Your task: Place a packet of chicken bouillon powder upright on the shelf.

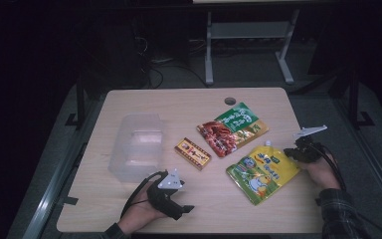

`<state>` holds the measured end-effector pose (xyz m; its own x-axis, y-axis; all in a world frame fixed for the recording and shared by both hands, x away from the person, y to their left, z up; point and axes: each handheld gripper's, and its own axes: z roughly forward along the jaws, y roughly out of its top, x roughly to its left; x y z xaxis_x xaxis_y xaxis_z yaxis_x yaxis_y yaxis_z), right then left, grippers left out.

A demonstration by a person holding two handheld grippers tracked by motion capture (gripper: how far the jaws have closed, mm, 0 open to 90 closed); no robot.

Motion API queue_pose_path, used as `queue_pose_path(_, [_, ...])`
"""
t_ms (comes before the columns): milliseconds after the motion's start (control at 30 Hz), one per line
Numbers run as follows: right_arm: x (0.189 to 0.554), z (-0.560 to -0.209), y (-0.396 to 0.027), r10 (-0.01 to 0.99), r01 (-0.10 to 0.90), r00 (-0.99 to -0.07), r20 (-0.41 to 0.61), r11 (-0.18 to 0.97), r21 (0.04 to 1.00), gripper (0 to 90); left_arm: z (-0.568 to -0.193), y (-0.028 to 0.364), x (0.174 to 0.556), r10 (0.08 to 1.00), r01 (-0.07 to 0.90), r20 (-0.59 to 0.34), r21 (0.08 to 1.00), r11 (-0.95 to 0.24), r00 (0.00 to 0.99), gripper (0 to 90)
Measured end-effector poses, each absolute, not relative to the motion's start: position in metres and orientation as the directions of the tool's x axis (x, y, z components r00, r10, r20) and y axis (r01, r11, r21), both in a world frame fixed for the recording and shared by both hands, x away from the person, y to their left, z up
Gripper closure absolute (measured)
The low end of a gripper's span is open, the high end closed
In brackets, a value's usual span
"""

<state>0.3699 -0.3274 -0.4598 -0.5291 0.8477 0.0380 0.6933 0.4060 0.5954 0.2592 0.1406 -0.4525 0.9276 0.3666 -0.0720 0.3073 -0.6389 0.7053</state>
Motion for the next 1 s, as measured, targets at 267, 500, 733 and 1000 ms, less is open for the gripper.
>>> queue_pose_path(267, [0.363, -0.465, -0.329, 0.769, 0.663, -0.623, 0.143, 0.422, 0.619, 89.9, -0.453, 0.14, 0.259, 0.368, 0.31, -0.075, 0.704, -0.639, 0.927, 13.9])
queue_pose_path(500, [0.363, -0.464, -0.304, 0.723, 0.641, -0.673, 0.153, 0.468, 0.608, 89.9, -0.453, 0.14, 0.259, 0.368, 0.309, -0.075, 0.708, -0.635, 0.927, 13.9])
queue_pose_path(733, [0.362, -0.463, -0.271, 0.66, 0.587, -0.739, 0.133, 0.535, 0.607, 89.9, -0.453, 0.14, 0.259, 0.368, 0.309, -0.074, 0.707, -0.637, 0.927, 13.9])
queue_pose_path(1000, [0.35, -0.449, -0.24, 0.637, 0.517, -0.769, 0.043, 0.581, 0.629, 89.9, -0.451, 0.137, 0.261, 0.37, 0.313, -0.082, 0.713, -0.627, 0.926, 13.9])
